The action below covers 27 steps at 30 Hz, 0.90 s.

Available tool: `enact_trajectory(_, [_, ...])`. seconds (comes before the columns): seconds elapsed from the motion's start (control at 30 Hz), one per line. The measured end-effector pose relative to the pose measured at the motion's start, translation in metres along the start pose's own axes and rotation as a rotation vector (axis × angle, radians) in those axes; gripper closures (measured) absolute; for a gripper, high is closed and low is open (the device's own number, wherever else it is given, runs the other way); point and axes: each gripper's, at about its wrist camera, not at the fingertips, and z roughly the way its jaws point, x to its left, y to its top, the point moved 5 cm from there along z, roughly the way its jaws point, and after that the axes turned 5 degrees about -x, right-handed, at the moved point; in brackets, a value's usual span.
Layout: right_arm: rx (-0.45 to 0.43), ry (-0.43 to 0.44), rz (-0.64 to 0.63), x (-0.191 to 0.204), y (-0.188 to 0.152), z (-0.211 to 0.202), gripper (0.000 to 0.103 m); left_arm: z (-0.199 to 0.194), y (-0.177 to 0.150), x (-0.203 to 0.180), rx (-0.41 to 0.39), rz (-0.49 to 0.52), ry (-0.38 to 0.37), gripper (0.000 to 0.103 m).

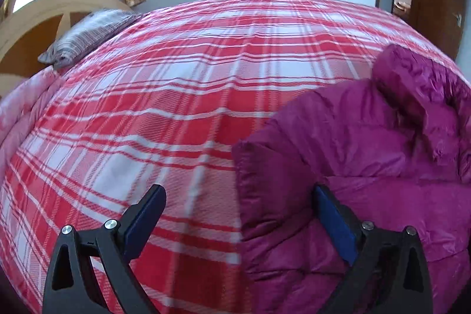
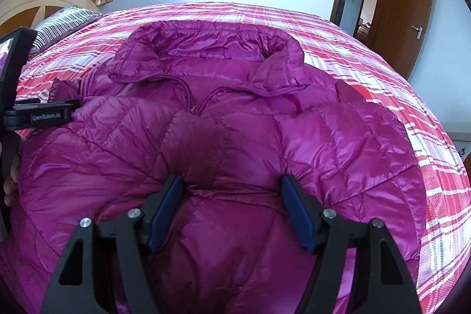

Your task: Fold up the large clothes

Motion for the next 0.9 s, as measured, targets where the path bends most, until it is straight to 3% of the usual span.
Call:
enact_trajectory(0.07, [-0.001,0.029,0.006,-0.001,0.002,-0.004,0.029,-0.013,-0.002,0.008,0.011,-0.006,-0.014,0.003])
enact_trajectory(0.13, [0.000,0.026,-0.036,0.001,0.007,-0.014,0.029,-0.040,-0.001,0.016,-0.059,-0.018,-0.041,0.003])
enact_trajectory(0.23, [-0.116,0.041,-0.013,0.003,0.025,-0.047,0.028,-0.061,-0.002,0.021,-0.104,-0.010,-0.077,0.003])
enact_trajectory(0.3, [-0.122,0.064,-0.016,0.013,0.034,-0.052,0.026,-0.065,-0.011,0.017,-0.106,0.005,-0.097,0.003])
enact_trajectory(0.43, [-0.069,0.081,-0.130,0.043,0.030,-0.029,0.026,-0.040,-0.031,0.010,-0.063,0.131,0.062,0.003])
enact_trajectory(0.5, [0.000,0.092,-0.134,0.046,0.017,-0.006,0.026,-0.032,-0.031,0.019,-0.029,0.080,0.046,0.001])
enact_trajectory(0.63, [0.019,0.092,-0.125,0.046,0.012,0.003,0.024,-0.029,-0.029,0.022,-0.011,0.062,0.043,0.001])
enact_trajectory(0.73, [0.018,0.095,-0.121,0.044,0.010,0.001,0.024,-0.051,-0.023,0.022,-0.056,0.055,0.076,0.001])
enact_trajectory(0.83, [0.016,0.092,-0.122,0.045,0.010,0.002,0.024,-0.081,-0.009,0.014,-0.159,0.023,0.061,0.001])
enact_trajectory(0.9, [0.014,0.088,-0.126,0.046,0.009,0.003,0.023,-0.076,-0.009,0.001,-0.167,0.086,0.107,0.001])
